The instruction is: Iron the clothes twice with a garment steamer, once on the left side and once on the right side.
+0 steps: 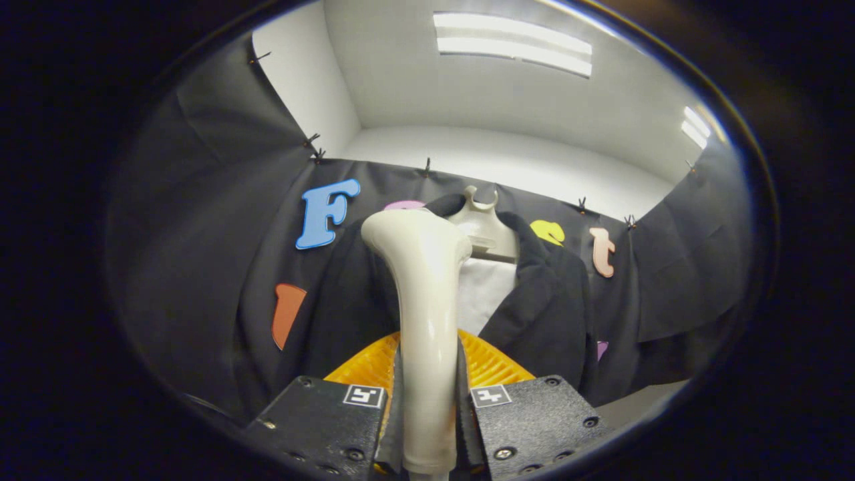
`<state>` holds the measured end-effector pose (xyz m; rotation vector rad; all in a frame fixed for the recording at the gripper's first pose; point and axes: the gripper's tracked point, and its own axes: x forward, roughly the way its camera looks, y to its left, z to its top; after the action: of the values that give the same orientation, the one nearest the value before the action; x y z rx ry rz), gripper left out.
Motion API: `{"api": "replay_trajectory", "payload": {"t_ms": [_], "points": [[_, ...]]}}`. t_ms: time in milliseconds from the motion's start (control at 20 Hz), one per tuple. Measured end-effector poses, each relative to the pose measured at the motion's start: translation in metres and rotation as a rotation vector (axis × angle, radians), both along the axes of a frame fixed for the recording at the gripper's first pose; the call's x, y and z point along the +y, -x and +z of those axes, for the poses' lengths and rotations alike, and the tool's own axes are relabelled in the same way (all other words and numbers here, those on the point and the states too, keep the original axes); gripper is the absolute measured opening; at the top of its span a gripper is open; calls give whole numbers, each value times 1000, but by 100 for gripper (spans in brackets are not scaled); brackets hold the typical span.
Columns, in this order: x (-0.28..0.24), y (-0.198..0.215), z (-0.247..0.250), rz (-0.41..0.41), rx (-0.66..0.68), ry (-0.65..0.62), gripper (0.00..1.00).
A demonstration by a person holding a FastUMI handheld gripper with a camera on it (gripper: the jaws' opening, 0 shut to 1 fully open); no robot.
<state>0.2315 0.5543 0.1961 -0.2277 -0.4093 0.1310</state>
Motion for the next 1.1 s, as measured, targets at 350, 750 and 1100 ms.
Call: {"api": "replay_trajectory", "payload": {"t_ms": [350,750,1100], "points": [[-9,1,-42,-1,91,22,34],[-15,12,-90,-8,160,75,34],[-31,19,-133,-36,230,98,34]]}}
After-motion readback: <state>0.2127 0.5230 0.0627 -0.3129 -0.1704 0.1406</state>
